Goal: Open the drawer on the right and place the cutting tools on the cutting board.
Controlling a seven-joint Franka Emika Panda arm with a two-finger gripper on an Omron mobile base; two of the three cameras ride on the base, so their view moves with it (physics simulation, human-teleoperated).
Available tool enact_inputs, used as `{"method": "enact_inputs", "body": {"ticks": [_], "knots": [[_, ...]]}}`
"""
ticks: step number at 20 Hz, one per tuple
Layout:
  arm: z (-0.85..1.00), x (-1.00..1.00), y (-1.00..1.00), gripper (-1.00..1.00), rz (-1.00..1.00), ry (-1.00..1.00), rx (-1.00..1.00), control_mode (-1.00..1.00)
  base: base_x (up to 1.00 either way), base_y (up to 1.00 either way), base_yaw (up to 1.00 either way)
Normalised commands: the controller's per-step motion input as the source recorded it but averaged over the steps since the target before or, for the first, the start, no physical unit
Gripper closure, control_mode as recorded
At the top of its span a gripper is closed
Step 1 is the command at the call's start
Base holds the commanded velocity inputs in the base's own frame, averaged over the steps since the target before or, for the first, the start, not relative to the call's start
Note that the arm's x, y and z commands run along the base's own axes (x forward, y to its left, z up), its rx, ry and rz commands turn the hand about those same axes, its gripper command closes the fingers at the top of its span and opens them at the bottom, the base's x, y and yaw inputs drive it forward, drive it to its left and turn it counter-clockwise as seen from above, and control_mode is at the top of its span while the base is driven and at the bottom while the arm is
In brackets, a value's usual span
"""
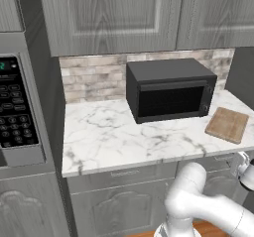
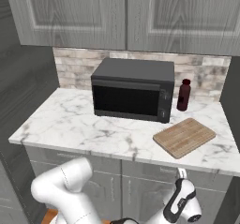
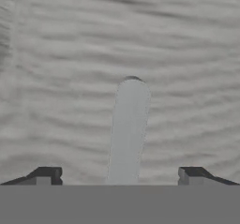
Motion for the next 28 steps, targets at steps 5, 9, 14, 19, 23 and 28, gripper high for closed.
{"method": "enact_inputs", "body": {"ticks": [5,9,14,19,23,28], "knots": [[-0.36,0.31,-0.25,-1.0,0.0,-0.01,0.0,-1.0,0.0,0.0,0.0],[-0.47,0.17,-0.18,-1.0,0.0,0.0,-0.02,-1.0,0.0,0.0,0.0],[-0.12,0.11,-0.06,1.0,0.0,0.0,0.0,-1.0,0.0,0.0,0.0],[0.0,0.0,0.0,1.0,0.0,0.0,0.0,-1.0,0.0,0.0,0.0],[0.0,0.0,0.0,1.0,0.0,0.0,0.0,-1.0,0.0,0.0,0.0],[0.0,-0.04,0.0,1.0,0.0,0.0,0.0,-1.0,0.0,0.0,0.0]]}}
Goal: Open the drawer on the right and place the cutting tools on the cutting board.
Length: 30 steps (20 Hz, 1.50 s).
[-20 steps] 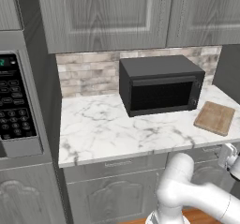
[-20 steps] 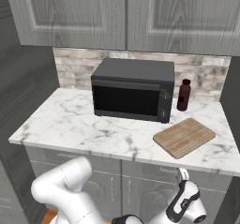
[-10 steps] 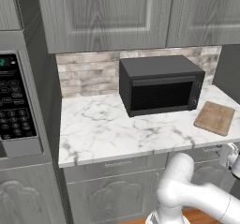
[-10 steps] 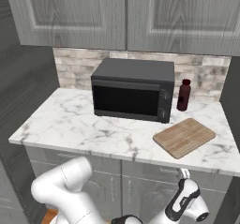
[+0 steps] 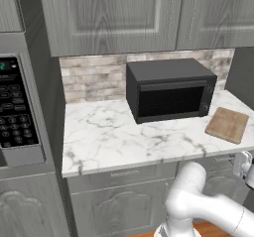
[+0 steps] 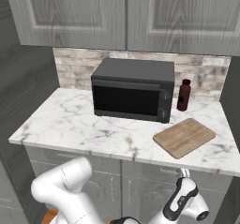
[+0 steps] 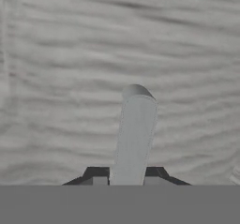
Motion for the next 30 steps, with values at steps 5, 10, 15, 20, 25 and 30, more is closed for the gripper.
{"method": "enact_inputs", "body": {"ticks": [5,10,15,20,25,30], "knots": [[-0.08,-0.68,-0.05,1.0,0.0,0.0,0.0,-1.0,0.0,0.0,0.0],[-0.2,-0.97,-0.13,1.0,0.0,0.0,0.0,-1.0,0.0,0.0,0.0],[-0.27,-1.0,-0.16,1.0,0.0,0.0,0.0,-1.0,0.0,0.0,0.0],[-0.31,-1.0,-0.19,1.0,0.0,0.0,0.0,-1.0,0.0,0.0,0.0],[-0.36,-1.0,-0.18,1.0,0.0,0.0,0.0,-1.0,0.0,0.0,0.0],[-0.39,-1.0,-0.12,1.0,0.0,0.0,0.0,-1.0,0.0,0.0,0.0]]}}
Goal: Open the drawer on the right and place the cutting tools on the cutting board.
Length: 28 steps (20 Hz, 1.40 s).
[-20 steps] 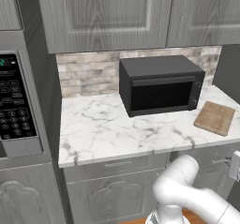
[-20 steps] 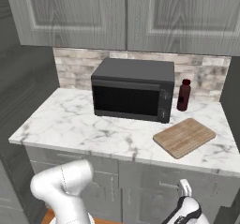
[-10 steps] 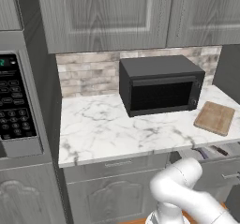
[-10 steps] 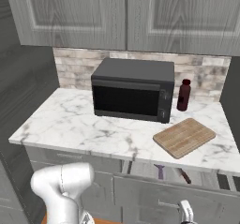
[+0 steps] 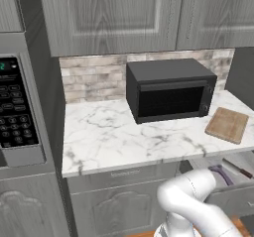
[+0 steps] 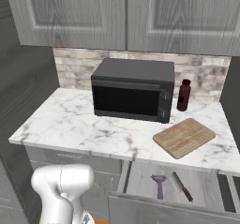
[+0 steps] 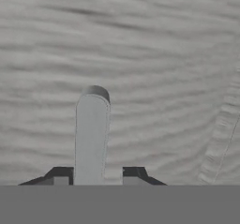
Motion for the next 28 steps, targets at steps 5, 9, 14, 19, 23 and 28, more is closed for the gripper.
{"method": "enact_inputs", "body": {"ticks": [5,9,14,19,23,28], "knots": [[-0.35,-1.0,-0.15,1.0,0.0,0.0,0.0,-1.0,0.0,0.0,0.0],[-0.2,-0.98,-0.06,1.0,0.0,0.0,0.0,-1.0,0.0,0.0,0.0],[0.0,-0.16,0.0,-1.0,0.0,-0.03,0.0,-1.0,0.0,0.0,0.0],[-0.06,-0.38,-0.05,-1.0,0.0,0.01,0.0,-1.0,0.0,0.0,0.0],[-0.03,-0.96,-0.24,-1.0,-0.04,0.0,0.0,-1.0,0.0,0.0,0.0],[0.0,-0.98,-0.19,-1.0,0.0,0.0,0.0,-1.0,0.0,0.0,0.0]]}}
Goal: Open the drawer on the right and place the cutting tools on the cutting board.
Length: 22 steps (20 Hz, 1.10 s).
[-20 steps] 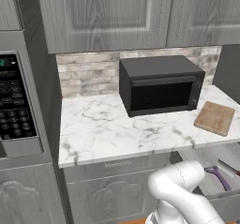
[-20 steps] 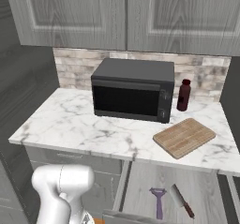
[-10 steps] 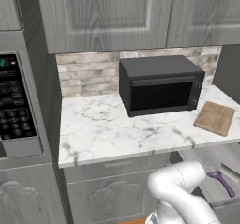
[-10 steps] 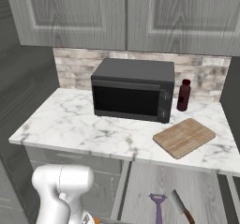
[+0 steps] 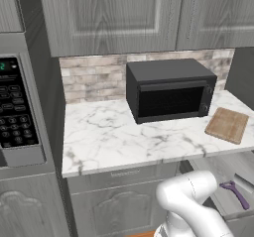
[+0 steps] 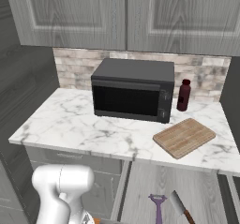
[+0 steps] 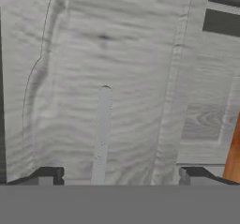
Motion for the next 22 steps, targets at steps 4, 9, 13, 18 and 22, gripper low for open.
{"method": "enact_inputs", "body": {"ticks": [4,9,13,18,22], "knots": [[0.06,-0.95,-0.1,-1.0,0.0,0.0,0.02,-1.0,0.0,0.0,0.0],[0.19,-0.7,0.0,-1.0,0.0,0.02,0.0,-1.0,0.0,0.0,0.0],[0.2,-0.61,0.0,-1.0,0.0,0.08,0.0,-1.0,0.0,0.0,0.0],[0.29,-0.33,0.01,-1.0,0.0,0.13,-0.04,-1.0,0.0,0.0,0.0],[0.35,-0.03,0.0,-1.0,0.0,0.18,-0.05,-1.0,0.0,0.0,0.0]]}}
